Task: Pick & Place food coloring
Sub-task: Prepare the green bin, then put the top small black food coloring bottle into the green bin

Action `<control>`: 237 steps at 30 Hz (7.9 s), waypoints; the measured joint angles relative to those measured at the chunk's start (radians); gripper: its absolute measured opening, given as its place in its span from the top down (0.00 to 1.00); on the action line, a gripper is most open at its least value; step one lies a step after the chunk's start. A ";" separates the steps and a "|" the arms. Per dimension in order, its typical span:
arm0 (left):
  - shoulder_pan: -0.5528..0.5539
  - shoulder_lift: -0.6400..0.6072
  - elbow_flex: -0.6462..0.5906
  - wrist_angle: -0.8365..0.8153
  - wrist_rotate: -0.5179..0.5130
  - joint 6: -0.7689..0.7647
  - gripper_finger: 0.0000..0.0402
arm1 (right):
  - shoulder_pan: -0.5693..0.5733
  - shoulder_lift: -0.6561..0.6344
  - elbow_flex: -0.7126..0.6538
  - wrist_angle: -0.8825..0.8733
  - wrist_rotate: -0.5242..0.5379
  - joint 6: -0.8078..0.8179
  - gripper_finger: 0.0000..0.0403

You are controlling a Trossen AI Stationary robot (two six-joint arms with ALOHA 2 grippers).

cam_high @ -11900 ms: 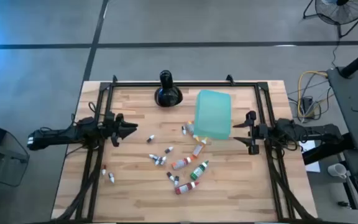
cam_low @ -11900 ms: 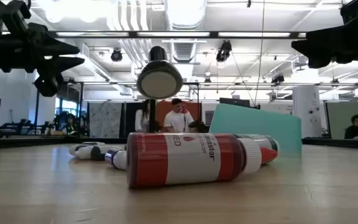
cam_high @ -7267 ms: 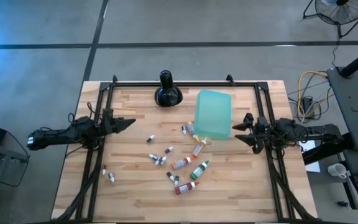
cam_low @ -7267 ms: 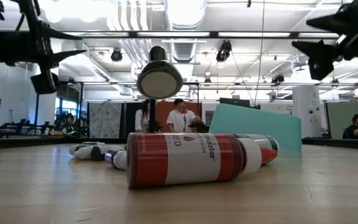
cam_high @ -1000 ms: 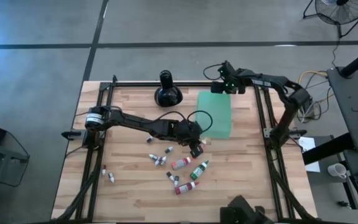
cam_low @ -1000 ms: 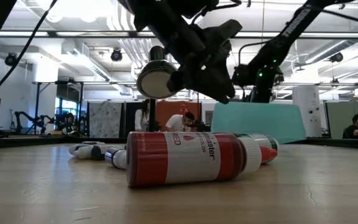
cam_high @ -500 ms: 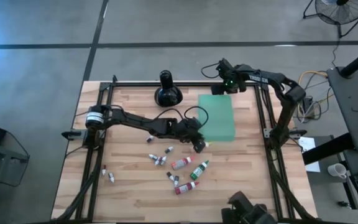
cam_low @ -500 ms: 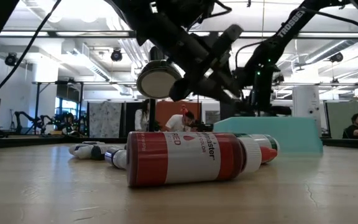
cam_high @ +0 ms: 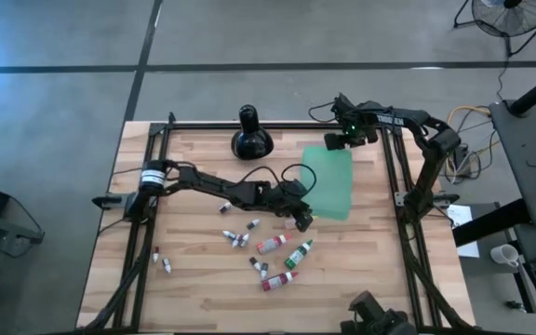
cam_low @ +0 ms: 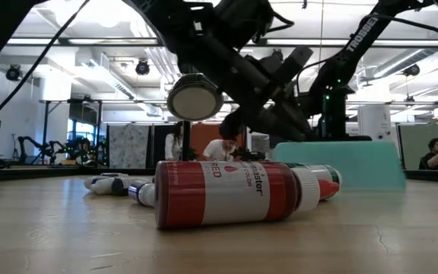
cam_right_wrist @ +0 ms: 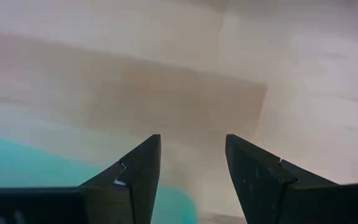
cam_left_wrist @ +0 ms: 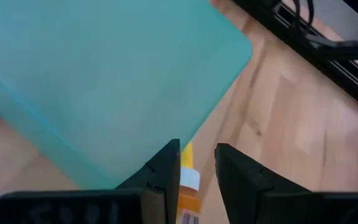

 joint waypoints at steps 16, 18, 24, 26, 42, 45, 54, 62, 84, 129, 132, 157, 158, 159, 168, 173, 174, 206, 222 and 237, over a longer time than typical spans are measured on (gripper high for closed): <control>-0.013 0.021 0.044 -0.088 0.008 0.028 0.80 | 0.026 -0.075 0.060 -0.149 -0.339 -0.120 0.57; -0.014 0.021 0.043 -0.094 0.014 0.028 0.80 | 0.040 -0.086 0.071 -0.185 -0.347 -0.128 0.57; -0.023 0.021 0.041 -0.106 0.028 0.029 0.80 | 0.093 -0.110 0.082 -0.264 -0.375 -0.153 0.57; -0.025 0.021 0.041 -0.106 0.029 0.037 0.80 | 0.108 -0.127 0.091 -0.276 -0.397 -0.153 0.57; -0.031 0.024 0.038 -0.108 -0.006 0.086 0.80 | 0.246 -0.404 0.200 -0.340 -0.556 -0.061 0.57; -0.030 0.026 0.037 -0.112 -0.007 0.101 0.80 | 0.307 -0.446 0.200 -0.338 -0.558 -0.030 0.57; -0.026 0.031 0.034 -0.153 -0.074 0.123 0.80 | 0.477 -0.525 0.200 -0.341 -0.573 0.112 0.57; -0.025 0.028 0.035 -0.177 -0.080 0.125 0.80 | 0.595 -0.555 0.198 -0.310 -0.563 0.192 0.57; -0.143 -0.161 -0.031 -0.454 -0.529 0.001 0.80 | 0.705 -0.553 0.195 -0.150 -0.523 0.241 0.57; -0.270 -0.511 -0.411 -0.330 -0.612 -0.159 0.80 | 0.918 -0.396 0.195 -0.358 0.060 0.367 0.57; -0.270 -0.520 -0.411 -0.349 -0.628 -0.158 0.80 | 0.935 -0.376 0.186 -0.446 0.056 0.173 0.57; -0.235 -0.568 -0.411 -0.544 -0.515 -0.451 0.80 | 0.197 -0.395 0.181 -0.432 0.228 0.294 0.57; -0.234 -0.572 -0.411 -0.581 -0.518 -0.480 0.80 | 0.163 -0.395 0.181 -0.426 0.227 0.270 0.57; -0.234 -0.576 -0.411 -0.619 -0.521 -0.512 0.80 | 0.131 -0.393 0.181 -0.423 0.227 0.247 0.57; -0.234 -0.628 -0.423 -0.764 -0.514 -0.604 0.80 | 0.042 -0.250 0.180 -0.431 0.229 0.119 0.57; -0.232 -0.684 -0.491 -0.747 -0.452 -0.612 0.80 | 0.010 -0.117 0.195 -0.433 0.217 -0.004 0.57; -0.232 -0.696 -0.512 -0.747 -0.438 -0.632 0.80 | -0.001 -0.094 0.202 -0.434 0.212 -0.016 0.57; -0.146 -0.875 -0.753 -0.680 -0.398 -0.889 0.80 | -0.193 0.369 0.489 -0.448 0.283 -0.230 0.57; -0.144 -0.875 -0.753 -0.679 -0.382 -0.942 0.80 | -0.245 0.427 0.550 -0.503 0.127 -0.493 0.57; -0.141 -0.875 -0.753 -0.679 -0.382 -0.946 0.80 | -0.240 0.429 0.573 -0.543 0.097 -0.535 0.87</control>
